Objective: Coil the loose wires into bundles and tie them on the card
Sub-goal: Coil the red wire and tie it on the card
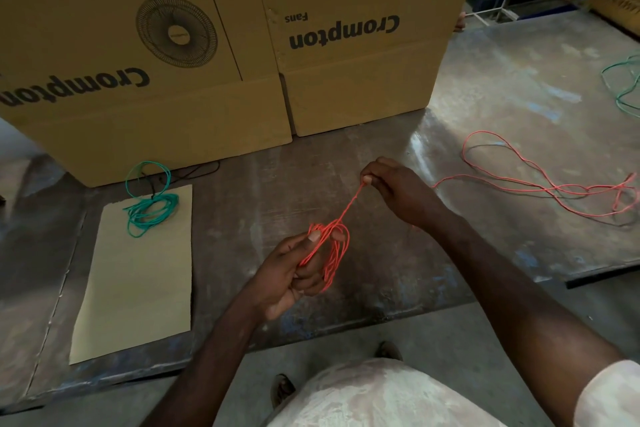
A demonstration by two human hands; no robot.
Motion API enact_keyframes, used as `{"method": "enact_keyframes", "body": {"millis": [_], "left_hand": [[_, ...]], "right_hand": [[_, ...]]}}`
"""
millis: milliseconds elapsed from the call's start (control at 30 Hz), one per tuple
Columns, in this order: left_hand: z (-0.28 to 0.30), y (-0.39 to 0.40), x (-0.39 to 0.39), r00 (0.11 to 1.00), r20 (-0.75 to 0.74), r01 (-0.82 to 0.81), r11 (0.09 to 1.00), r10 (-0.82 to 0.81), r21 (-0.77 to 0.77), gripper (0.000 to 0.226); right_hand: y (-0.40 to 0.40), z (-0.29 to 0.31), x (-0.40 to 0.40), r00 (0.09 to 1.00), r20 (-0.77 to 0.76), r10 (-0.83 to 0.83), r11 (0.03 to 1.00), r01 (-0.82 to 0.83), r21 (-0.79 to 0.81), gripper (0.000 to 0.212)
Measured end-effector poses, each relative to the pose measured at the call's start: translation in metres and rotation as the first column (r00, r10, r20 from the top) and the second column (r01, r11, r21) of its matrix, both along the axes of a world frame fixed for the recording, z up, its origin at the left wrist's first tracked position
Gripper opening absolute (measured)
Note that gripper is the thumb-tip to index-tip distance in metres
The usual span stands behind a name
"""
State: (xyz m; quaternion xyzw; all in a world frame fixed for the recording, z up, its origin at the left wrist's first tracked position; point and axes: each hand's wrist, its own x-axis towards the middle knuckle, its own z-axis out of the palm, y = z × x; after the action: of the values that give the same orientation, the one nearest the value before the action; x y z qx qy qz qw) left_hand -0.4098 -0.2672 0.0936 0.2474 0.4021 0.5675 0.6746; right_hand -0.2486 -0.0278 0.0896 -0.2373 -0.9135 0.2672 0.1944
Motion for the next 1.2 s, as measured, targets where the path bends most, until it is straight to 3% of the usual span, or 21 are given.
{"method": "enact_keyframes", "body": {"millis": [133,333,400,500,700,800,900,933,1000,1033,1067,1133,1200], "left_hand": [[0.008,0.002,0.005,0.987,0.16,-0.036,0.999,0.034,0.011,0.048],[0.033,0.027,-0.007,0.938,0.321,-0.208,0.956,0.133,0.209,0.061],[0.042,0.038,-0.018,0.93,0.311,-0.278,0.929,0.196,0.245,0.061],[0.049,0.054,-0.029,0.905,0.287,-0.385,0.89,0.313,0.243,0.061],[0.054,0.085,-0.035,0.843,0.12,-0.537,0.805,0.524,0.253,0.039],[0.053,0.094,-0.039,0.811,-0.102,-0.526,0.794,0.576,0.306,0.029],[0.041,0.097,-0.05,0.633,-0.529,-0.421,0.824,0.566,0.379,0.022],[0.033,0.095,-0.056,0.522,-0.682,-0.356,0.858,0.512,0.37,0.022],[0.015,0.087,-0.065,0.21,-0.933,-0.224,0.943,0.292,0.244,0.026],[0.006,0.083,-0.068,0.05,-0.983,-0.198,0.966,0.179,0.166,0.034],[-0.004,0.08,-0.07,-0.042,-0.993,-0.191,0.975,0.106,0.112,0.039],[-0.017,0.072,-0.067,-0.063,-0.996,-0.161,0.985,0.055,0.065,0.041],[-0.021,0.064,-0.057,0.019,-0.994,-0.124,0.987,0.11,0.107,0.033]], "right_hand": [[-0.006,-0.003,-0.007,0.998,-0.04,-0.049,0.999,0.049,-0.011,0.017],[-0.029,-0.031,-0.005,0.995,-0.073,-0.066,0.991,0.057,-0.119,0.02],[-0.038,-0.039,0.0,0.994,-0.075,-0.079,0.985,0.066,-0.157,0.036],[-0.059,-0.042,0.001,0.999,0.039,-0.001,0.991,0.006,-0.132,0.053],[-0.101,-0.026,-0.013,0.982,0.115,0.151,0.984,-0.138,-0.111,0.053],[-0.108,-0.008,-0.014,0.968,0.117,0.224,0.97,-0.21,-0.12,0.048],[-0.105,0.012,-0.005,0.983,0.048,0.175,0.969,-0.164,-0.187,0.028],[-0.1,0.019,-0.001,0.989,0.046,0.137,0.97,-0.125,-0.21,0.022],[-0.089,0.032,0.005,0.995,0.042,0.088,0.969,-0.075,-0.236,0.016],[-0.084,0.04,0.007,0.996,0.041,0.08,0.968,-0.068,-0.24,0.015],[-0.079,0.046,0.007,0.996,0.037,0.078,0.965,-0.066,-0.253,0.016],[-0.071,0.057,0.007,0.998,0.016,0.06,0.942,-0.051,-0.332,0.016],[-0.059,0.064,0.009,0.999,-0.037,-0.007,0.895,-0.01,-0.447,0.017]]}}
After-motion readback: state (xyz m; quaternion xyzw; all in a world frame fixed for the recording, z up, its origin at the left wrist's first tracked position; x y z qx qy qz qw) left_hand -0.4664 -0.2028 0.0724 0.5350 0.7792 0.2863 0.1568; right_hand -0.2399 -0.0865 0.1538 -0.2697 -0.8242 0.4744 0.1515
